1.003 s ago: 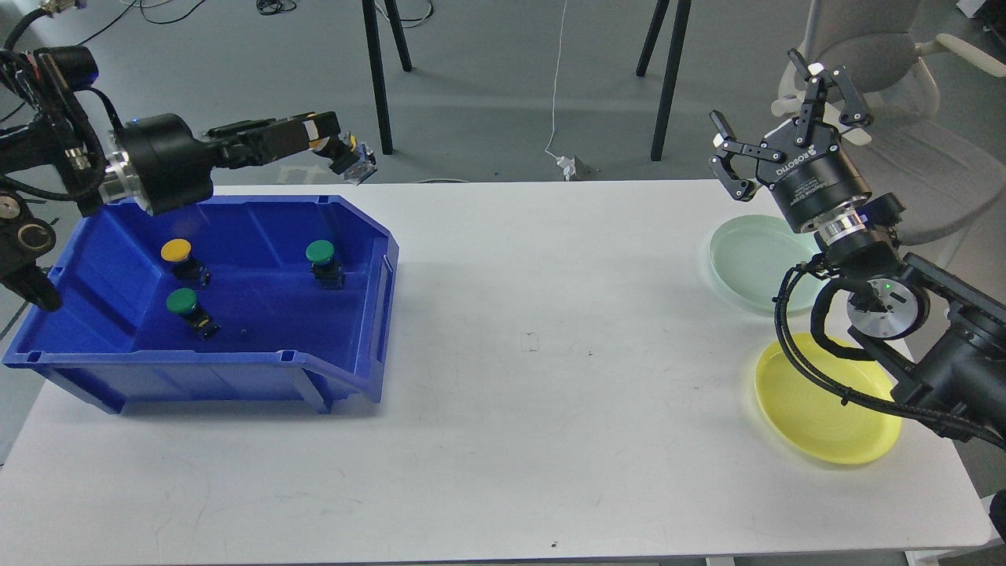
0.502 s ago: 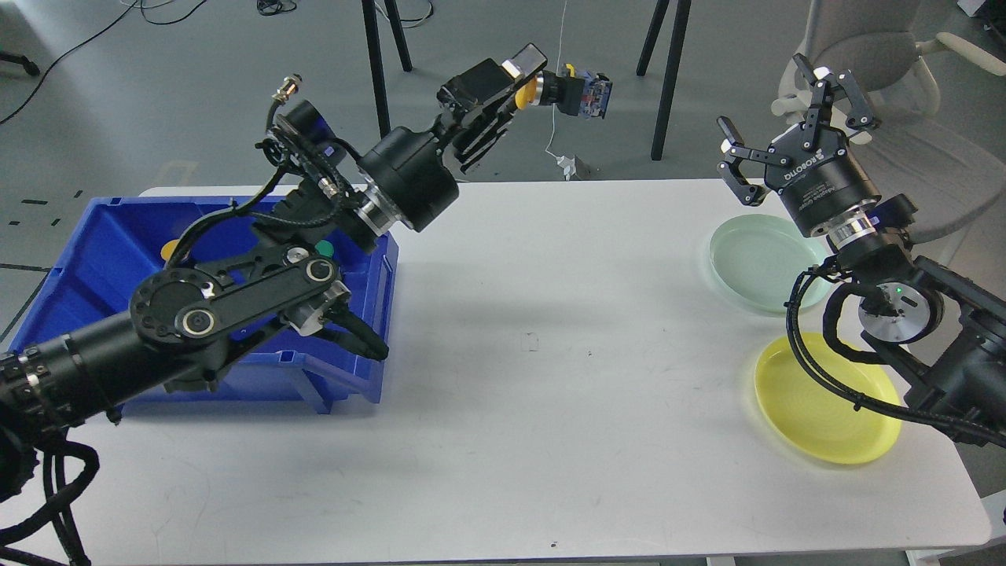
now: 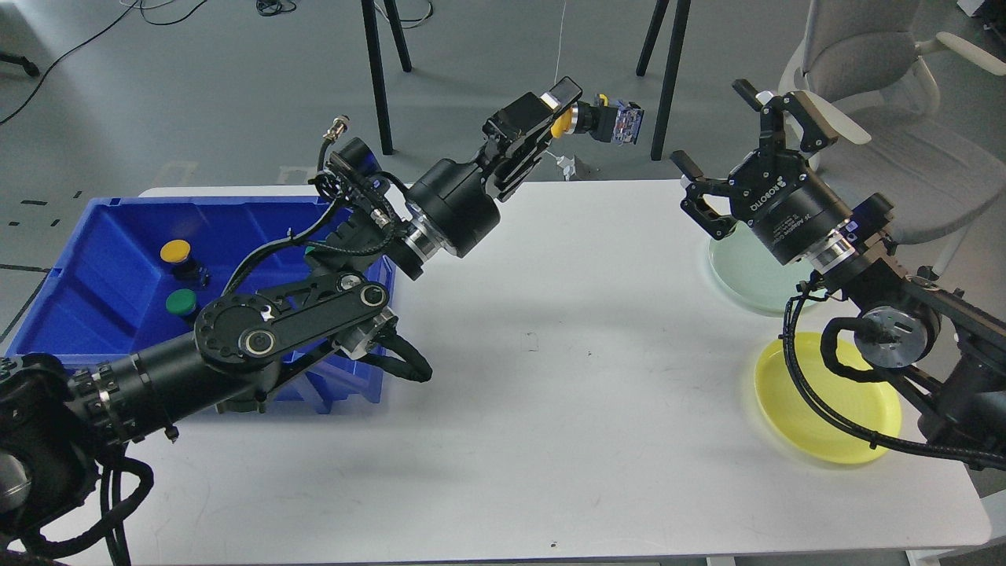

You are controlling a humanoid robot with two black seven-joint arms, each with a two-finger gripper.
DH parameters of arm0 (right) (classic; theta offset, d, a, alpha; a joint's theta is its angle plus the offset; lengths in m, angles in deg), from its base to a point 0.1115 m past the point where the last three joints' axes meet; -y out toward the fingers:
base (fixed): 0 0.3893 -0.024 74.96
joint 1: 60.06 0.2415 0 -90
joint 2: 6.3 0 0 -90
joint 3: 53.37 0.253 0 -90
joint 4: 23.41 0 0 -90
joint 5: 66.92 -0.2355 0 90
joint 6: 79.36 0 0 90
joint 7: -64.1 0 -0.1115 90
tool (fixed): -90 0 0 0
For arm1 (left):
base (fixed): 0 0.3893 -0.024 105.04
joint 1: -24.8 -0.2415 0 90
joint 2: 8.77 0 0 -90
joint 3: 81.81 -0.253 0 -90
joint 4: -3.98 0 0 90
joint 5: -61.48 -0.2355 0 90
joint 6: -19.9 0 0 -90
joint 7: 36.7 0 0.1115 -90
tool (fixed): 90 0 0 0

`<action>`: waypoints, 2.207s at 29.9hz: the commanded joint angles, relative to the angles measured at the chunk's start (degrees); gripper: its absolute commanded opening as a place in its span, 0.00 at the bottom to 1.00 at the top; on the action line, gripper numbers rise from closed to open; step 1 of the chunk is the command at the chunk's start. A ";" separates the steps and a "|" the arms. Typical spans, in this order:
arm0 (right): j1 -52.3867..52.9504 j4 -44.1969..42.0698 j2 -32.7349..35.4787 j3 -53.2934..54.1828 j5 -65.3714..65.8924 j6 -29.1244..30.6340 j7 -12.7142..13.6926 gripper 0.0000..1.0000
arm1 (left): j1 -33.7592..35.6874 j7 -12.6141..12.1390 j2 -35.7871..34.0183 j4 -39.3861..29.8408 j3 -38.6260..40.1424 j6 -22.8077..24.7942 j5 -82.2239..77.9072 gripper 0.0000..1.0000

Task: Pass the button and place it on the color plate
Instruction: 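Move the right gripper to the yellow button held by the left gripper, then close the right gripper on the yellow button and release the left gripper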

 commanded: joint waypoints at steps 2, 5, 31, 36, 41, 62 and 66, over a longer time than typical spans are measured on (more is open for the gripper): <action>-0.04 6.50 2.06 -1.29 -0.41 0.00 0.00 0.98 | 0.00 0.01 0.21 0.00 -0.15 0.01 -1.65 0.37; 0.49 7.48 2.41 -3.32 -0.85 0.00 0.00 0.98 | 0.00 0.01 0.29 0.00 -0.15 0.01 -2.00 0.37; 4.09 4.40 -3.47 -5.78 -2.08 0.00 0.00 0.82 | -0.18 0.01 0.29 -0.09 -0.33 -0.25 -2.79 0.37; 3.83 3.70 -3.47 -5.87 -2.08 0.00 0.00 0.78 | -0.27 0.01 0.29 -0.09 -0.33 -0.34 -3.14 0.37; 3.91 3.52 -3.47 -5.87 -2.08 0.00 0.00 0.71 | -0.27 0.01 0.29 -0.09 -0.33 -0.34 -3.14 0.37; 4.53 3.61 -3.56 -5.87 -1.29 0.00 0.00 0.30 | -0.36 0.01 0.30 -0.18 -0.33 -0.34 -4.55 0.37; 4.62 3.61 -3.56 -5.87 -1.29 0.00 0.00 0.28 | -0.36 0.01 0.38 -0.27 -0.33 -0.34 -4.55 0.38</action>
